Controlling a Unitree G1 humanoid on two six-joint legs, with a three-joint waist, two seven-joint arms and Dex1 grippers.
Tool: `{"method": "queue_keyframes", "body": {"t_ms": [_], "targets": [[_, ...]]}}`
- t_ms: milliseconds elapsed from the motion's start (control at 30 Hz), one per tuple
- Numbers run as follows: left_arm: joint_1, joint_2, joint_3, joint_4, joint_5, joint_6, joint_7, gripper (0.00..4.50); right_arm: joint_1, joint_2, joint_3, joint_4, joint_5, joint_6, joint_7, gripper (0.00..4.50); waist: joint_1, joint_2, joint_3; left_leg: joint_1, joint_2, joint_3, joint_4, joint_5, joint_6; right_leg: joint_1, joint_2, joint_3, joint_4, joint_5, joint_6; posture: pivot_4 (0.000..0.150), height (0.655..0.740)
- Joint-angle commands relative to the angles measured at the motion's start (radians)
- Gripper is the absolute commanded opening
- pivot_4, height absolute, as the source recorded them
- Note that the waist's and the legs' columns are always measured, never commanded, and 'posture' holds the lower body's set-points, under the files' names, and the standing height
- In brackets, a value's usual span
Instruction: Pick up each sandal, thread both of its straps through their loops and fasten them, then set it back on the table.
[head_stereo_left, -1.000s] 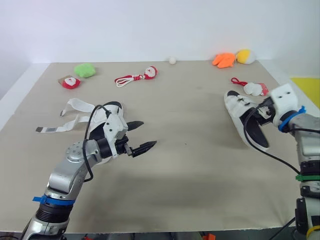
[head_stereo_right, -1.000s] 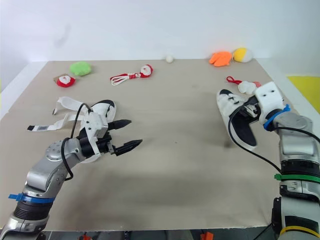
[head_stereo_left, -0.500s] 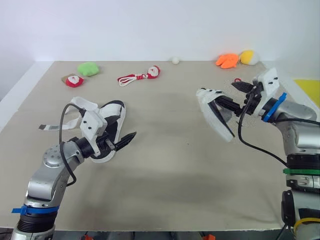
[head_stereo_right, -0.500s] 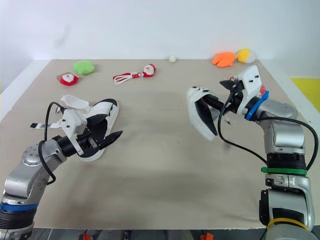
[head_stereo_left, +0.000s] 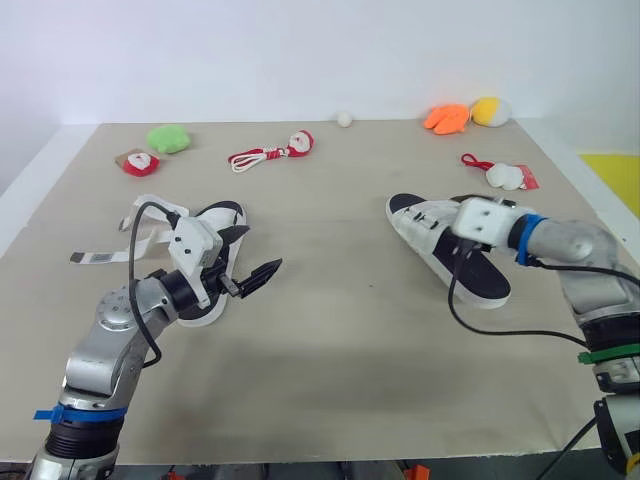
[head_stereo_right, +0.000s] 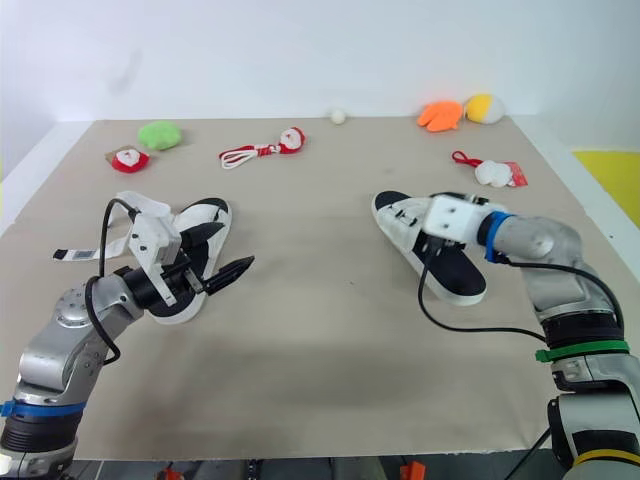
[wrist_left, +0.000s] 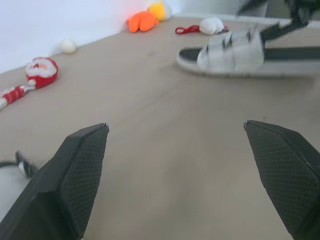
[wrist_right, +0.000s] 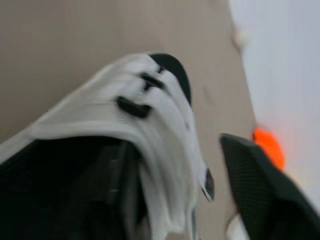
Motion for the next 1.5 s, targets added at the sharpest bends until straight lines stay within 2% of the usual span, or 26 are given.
{"method": "queue_keyframes", "body": {"t_ms": [33, 67, 100, 333, 467, 700, 933, 1000, 1033, 1067, 1100, 1267, 1367, 1500], "targets": [[-0.027, -0.004, -0.005, 0.004, 0.005, -0.028, -0.006, 4.50, -0.048, -0.032, 0.074, 0.057, -0.211, -0.118, -0.165, 0.87, 0.001, 0.000, 0.000, 0.000, 0.000, 0.000, 0.000, 0.000, -0.001, 0.000, 0.000, 0.000, 0.000, 0.001, 0.000, 0.150, 0.7400], [-0.030, -0.006, -0.007, 0.005, 0.005, -0.029, -0.007, 4.50, -0.056, -0.025, 0.087, 0.081, -0.242, -0.126, -0.201, 0.60, 0.002, 0.000, 0.000, 0.000, 0.000, 0.000, 0.000, 0.001, -0.001, 0.000, 0.000, 0.000, 0.000, 0.001, 0.001, 0.150, 0.7400], [-0.032, -0.007, -0.008, 0.004, 0.005, -0.030, -0.006, 4.50, -0.064, -0.020, 0.092, 0.102, -0.260, -0.137, -0.229, 0.05, 0.002, 0.000, 0.000, 0.000, 0.000, 0.000, 0.001, 0.002, -0.002, 0.000, 0.000, 0.001, 0.000, 0.002, 0.001, 0.150, 0.7400], [-0.028, -0.001, 0.000, -0.003, 0.002, -0.029, -0.001, 4.50, -0.099, -0.019, 0.063, 0.163, -0.259, -0.184, -0.319, 0.05, 0.002, -0.001, 0.000, 0.000, 0.000, 0.000, 0.000, 0.005, -0.004, 0.000, 0.000, 0.001, 0.000, 0.005, 0.001, 0.150, 0.7400], [-0.021, -0.001, 0.002, -0.011, -0.001, -0.025, 0.001, 4.50, -0.111, -0.079, 0.034, 0.177, -0.283, -0.176, -0.378, 0.05, 0.002, -0.001, 0.000, 0.000, -0.001, 0.000, 0.000, 0.005, -0.004, 0.000, 0.000, 0.001, 0.000, 0.005, 0.001, 0.150, 0.7400], [-0.038, -0.011, -0.016, 0.016, 0.001, -0.033, -0.012, 4.50, -0.062, -0.175, 0.004, 0.193, -0.287, -0.112, -0.404, 0.05, 0.003, 0.000, 0.001, -0.001, -0.001, 0.000, 0.000, 0.005, -0.004, 0.000, -0.001, 0.001, -0.001, 0.004, 0.001, 0.150, 0.7400], [-0.058, -0.022, -0.035, 0.043, 0.006, -0.047, -0.025, 4.50, 0.009, -0.147, 0.025, 0.191, -0.276, -0.059, -0.343, 0.05, 0.000, 0.000, 0.001, -0.001, -0.001, 0.000, 0.000, 0.006, -0.003, 0.000, 0.000, 0.001, -0.001, 0.005, 0.001, 0.150, 0.7400], [-0.059, -0.023, -0.036, 0.043, 0.006, -0.048, -0.028, 4.50, 0.022, -0.142, 0.017, 0.188, -0.267, -0.043, -0.335, 0.90, -0.002, 0.000, 0.001, -0.001, -0.001, 0.000, 0.000, 0.006, -0.002, 0.000, 0.000, 0.001, -0.001, 0.006, 0.001, 0.150, 0.7400], [-0.058, -0.023, -0.035, 0.042, 0.005, -0.048, -0.028, 4.50, 0.026, -0.143, 0.009, 0.183, -0.257, -0.039, -0.328, 1.48, -0.002, 0.000, 0.001, -0.001, -0.001, 0.001, 0.000, 0.006, -0.002, 0.000, 0.000, 0.001, -0.001, 0.006, 0.001, 0.150, 0.7400], [-0.057, -0.022, -0.035, 0.041, 0.005, -0.048, -0.028, 4.50, 0.029, -0.146, 0.004, 0.177, -0.249, -0.041, -0.320, 1.85, -0.002, 0.000, 0.001, -0.001, -0.001, 0.000, 0.000, 0.007, -0.002, 0.000, 0.000, 0.002, -0.001, 0.007, 0.002, 0.150, 0.7400], [-0.056, -0.021, -0.035, 0.040, 0.005, -0.048, -0.028, 4.50, 0.030, -0.149, 0.001, 0.176, -0.239, -0.045, -0.311, 1.94, -0.001, 0.000, 0.001, -0.001, -0.001, 0.000, 0.000, 0.008, -0.002, 0.000, 0.000, 0.002, -0.001, 0.007, 0.002, 0.150, 0.7400], [-0.048, -0.020, -0.031, 0.033, 0.003, -0.045, -0.025, 4.50, 0.052, -0.178, -0.020, 0.125, -0.177, -0.052, -0.224, 4.35, 0.000, 0.000, 0.001, -0.001, -0.001, 0.000, 0.000, 0.009, -0.002, 0.000, 0.000, 0.002, -0.001, 0.008, 0.003, 0.150, 0.7400], [-0.041, -0.018, -0.029, 0.031, 0.003, -0.046, -0.025, 4.50, 0.083, -0.206, -0.029, 0.084, -0.144, -0.067, -0.156, 4.45, 0.001, 0.000, 0.001, -0.001, -0.001, 0.000, 0.000, 0.009, -0.002, 0.000, 0.000, 0.001, -0.001, 0.008, 0.003, 0.150, 0.7400], [-0.039, -0.015, -0.025, 0.031, 0.001, -0.046, -0.026, 4.50, 0.125, -0.250, -0.097, -0.004, 0.012, -0.051, 0.007, 4.45, 0.001, 0.000, 0.001, -0.001, -0.001, 0.000, 0.000, 0.009, -0.002, 0.000, -0.001, 0.001, -0.001, 0.008, 0.003, 0.150, 0.7400]]}}
